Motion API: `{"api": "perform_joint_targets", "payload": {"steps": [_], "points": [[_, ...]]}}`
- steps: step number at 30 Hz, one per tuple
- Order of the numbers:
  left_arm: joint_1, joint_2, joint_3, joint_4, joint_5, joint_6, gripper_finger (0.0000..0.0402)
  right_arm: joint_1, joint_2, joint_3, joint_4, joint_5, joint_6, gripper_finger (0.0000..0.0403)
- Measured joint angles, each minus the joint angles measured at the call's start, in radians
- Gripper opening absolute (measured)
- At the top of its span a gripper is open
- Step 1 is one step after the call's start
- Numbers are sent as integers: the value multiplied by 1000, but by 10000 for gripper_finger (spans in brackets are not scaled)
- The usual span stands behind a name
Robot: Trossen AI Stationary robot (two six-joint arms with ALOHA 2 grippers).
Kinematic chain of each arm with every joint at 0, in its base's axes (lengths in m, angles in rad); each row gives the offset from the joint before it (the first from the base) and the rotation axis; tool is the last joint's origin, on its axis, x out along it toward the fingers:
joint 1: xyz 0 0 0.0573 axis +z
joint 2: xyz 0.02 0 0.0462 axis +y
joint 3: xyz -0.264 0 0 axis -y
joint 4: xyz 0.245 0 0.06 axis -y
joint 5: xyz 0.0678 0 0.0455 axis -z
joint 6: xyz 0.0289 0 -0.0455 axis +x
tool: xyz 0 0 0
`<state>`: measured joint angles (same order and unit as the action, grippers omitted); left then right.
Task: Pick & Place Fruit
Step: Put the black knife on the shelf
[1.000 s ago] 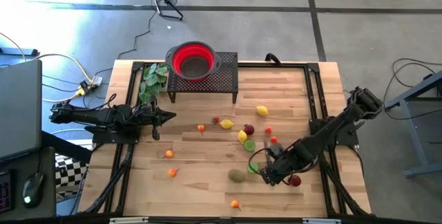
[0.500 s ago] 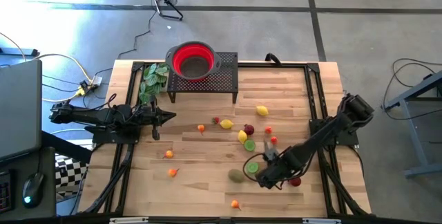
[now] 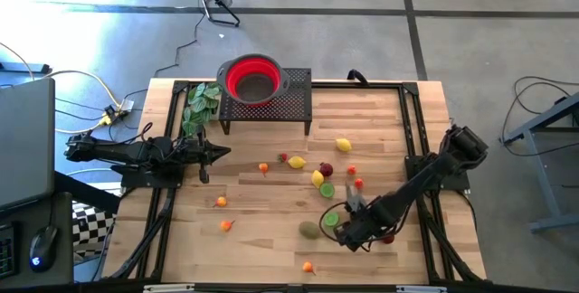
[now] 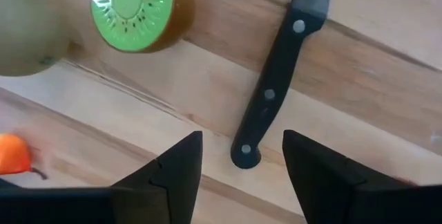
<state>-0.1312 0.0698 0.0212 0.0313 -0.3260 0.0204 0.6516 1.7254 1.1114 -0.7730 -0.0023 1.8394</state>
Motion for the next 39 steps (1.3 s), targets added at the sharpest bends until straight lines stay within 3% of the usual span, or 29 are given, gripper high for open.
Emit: {"api": "perform_joint_targets", "payload": {"steps": [13,29,39], "points": [[0,0,0,-1,0,0,3,31,125,1,93,-31,27,187],[0,0,0,-1,0,0,3,43,130,2,76,21,80,184],[0,0,0,-1,0,0,3,43,131,0,67,9,80,87]]}}
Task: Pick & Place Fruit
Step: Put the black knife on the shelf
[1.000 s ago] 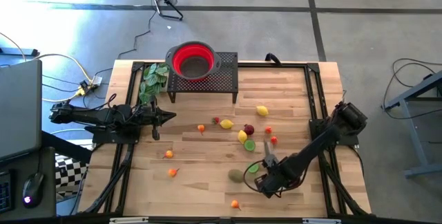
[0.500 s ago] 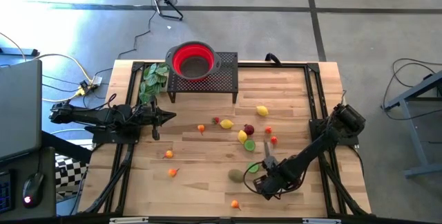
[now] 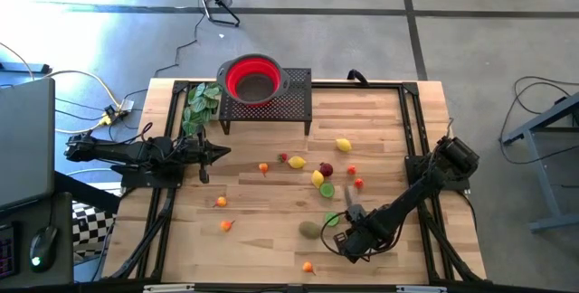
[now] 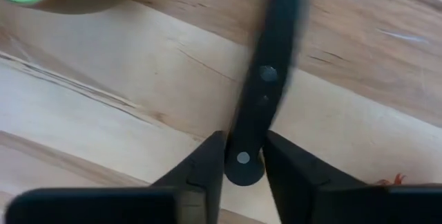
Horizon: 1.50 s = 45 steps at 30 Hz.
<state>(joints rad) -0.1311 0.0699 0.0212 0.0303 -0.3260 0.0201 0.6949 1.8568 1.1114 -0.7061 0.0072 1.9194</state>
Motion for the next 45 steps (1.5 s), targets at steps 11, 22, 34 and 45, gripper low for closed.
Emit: {"api": "perform_joint_targets", "payload": {"steps": [11,22,34,45], "points": [[0,0,0,0,0,0,3,-1,0,0,12,-6,0,68],[0,0,0,0,0,0,3,-1,0,0,17,-20,0,65],[0,0,0,0,0,0,3,-2,0,0,33,-31,-2,67],[0,0,0,0,0,0,3,-1,-18,-2,32,-11,-7,62]]}}
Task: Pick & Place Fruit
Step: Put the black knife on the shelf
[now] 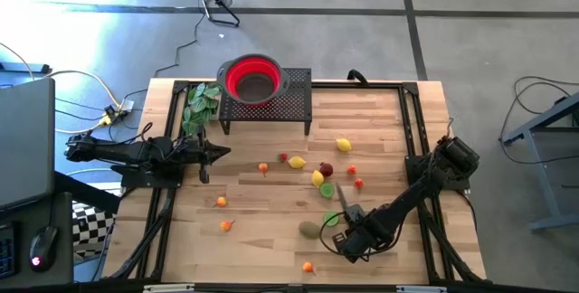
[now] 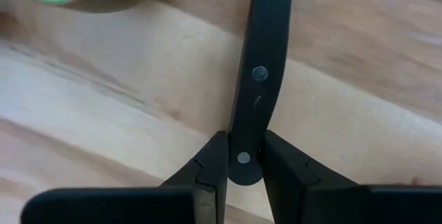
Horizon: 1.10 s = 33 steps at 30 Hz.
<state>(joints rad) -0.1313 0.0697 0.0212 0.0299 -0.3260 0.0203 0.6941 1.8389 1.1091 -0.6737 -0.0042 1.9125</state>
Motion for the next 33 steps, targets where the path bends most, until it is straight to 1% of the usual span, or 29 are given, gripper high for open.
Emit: {"api": "perform_joint_targets", "payload": {"steps": [6,10,15,20,24,28,30,33], "points": [[0,0,0,0,0,0,3,0,-76,0,6,16,2,62],[0,0,0,0,0,0,3,0,-142,1,21,61,2,61],[0,0,0,0,0,0,3,-7,-230,1,34,145,-2,61],[0,0,0,1,0,0,3,-25,-315,2,32,261,-16,61],[0,0,0,3,0,0,3,-75,-364,3,45,319,-102,61],[0,0,0,3,0,-1,3,-160,-385,3,81,316,-252,61],[0,0,0,3,0,-2,3,-209,-394,3,112,298,-338,60],[0,0,0,4,0,-4,3,-289,-400,3,158,235,-455,60]]}}
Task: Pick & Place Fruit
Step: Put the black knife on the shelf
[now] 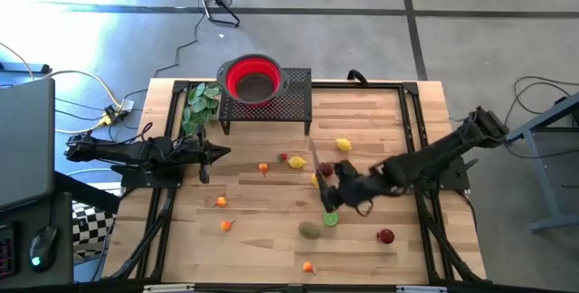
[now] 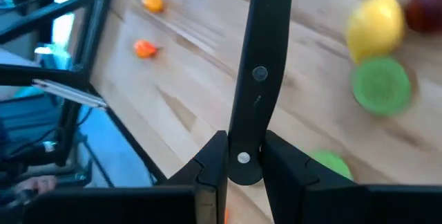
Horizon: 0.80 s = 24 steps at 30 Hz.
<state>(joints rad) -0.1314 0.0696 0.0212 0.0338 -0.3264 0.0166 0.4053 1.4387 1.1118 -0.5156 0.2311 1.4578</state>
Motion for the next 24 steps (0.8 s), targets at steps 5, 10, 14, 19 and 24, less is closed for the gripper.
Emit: {"api": "perform_joint_targets", "payload": {"steps": [5,10,14,19,24], "points": [[0,0,0,0,0,-10,3,-140,-1,0,-9,-136,-102,60],[0,0,0,0,0,-25,3,-275,-1,0,-11,-271,-183,60],[0,0,0,0,0,-25,3,-368,-1,0,-11,-297,-233,60],[0,0,0,0,0,-25,3,-469,-1,0,-7,-351,-273,60],[0,0,0,-1,0,-25,3,-540,-1,0,55,-375,-286,60]]}}
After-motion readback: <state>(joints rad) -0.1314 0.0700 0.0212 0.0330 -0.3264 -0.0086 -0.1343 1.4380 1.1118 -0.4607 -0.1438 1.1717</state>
